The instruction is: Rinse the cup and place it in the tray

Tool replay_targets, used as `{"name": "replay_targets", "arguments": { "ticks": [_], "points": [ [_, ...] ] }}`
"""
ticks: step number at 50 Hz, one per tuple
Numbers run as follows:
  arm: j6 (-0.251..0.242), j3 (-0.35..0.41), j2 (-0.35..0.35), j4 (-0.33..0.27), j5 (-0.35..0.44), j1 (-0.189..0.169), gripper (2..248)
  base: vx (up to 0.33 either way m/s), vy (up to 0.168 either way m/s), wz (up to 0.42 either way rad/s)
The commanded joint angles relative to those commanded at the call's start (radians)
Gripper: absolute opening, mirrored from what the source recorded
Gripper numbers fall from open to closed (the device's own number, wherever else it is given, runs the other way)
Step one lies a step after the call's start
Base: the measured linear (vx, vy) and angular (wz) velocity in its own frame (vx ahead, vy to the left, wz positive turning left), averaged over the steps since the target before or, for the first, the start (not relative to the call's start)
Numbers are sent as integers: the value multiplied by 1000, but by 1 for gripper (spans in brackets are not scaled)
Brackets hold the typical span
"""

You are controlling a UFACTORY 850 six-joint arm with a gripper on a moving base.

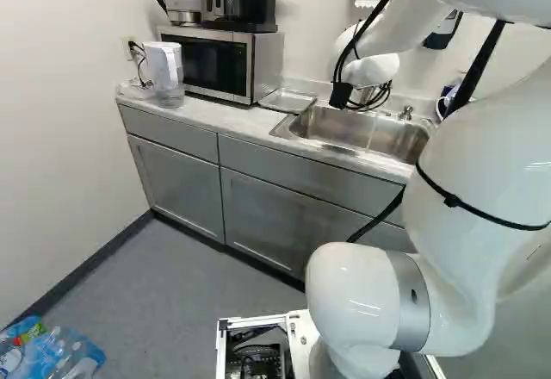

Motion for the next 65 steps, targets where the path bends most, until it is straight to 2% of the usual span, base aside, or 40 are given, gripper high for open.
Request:
{"name": "replay_targets", "arguments": {
  "ticks": [65],
  "points": [
    [683, 0, 0, 0, 0, 0, 126, 0, 0, 0]
  ]
}}
